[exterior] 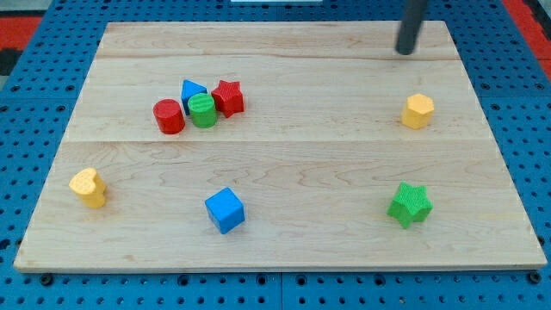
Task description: Place the yellow hexagon into the red star
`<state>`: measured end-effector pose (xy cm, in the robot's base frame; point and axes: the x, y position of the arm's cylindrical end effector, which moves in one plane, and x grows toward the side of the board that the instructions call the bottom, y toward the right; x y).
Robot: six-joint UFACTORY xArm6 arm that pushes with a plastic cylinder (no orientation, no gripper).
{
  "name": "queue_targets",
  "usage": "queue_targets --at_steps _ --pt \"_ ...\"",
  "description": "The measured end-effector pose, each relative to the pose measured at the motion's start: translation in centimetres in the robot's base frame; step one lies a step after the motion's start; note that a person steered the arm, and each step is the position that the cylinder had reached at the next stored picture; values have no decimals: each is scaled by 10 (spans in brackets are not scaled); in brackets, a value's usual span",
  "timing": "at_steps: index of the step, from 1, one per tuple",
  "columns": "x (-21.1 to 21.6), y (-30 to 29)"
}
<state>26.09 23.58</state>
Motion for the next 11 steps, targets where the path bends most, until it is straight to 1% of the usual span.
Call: queue_targets --at_steps 1,2,3,4,5,7,9,10,11 --pt "38 38" --pt "103 25" --pt "129 -15" --pt "141 -94" --pt "144 -127" --pt "152 -152" --pt "184 -148" --pt "196 -183" --pt "197 -259"
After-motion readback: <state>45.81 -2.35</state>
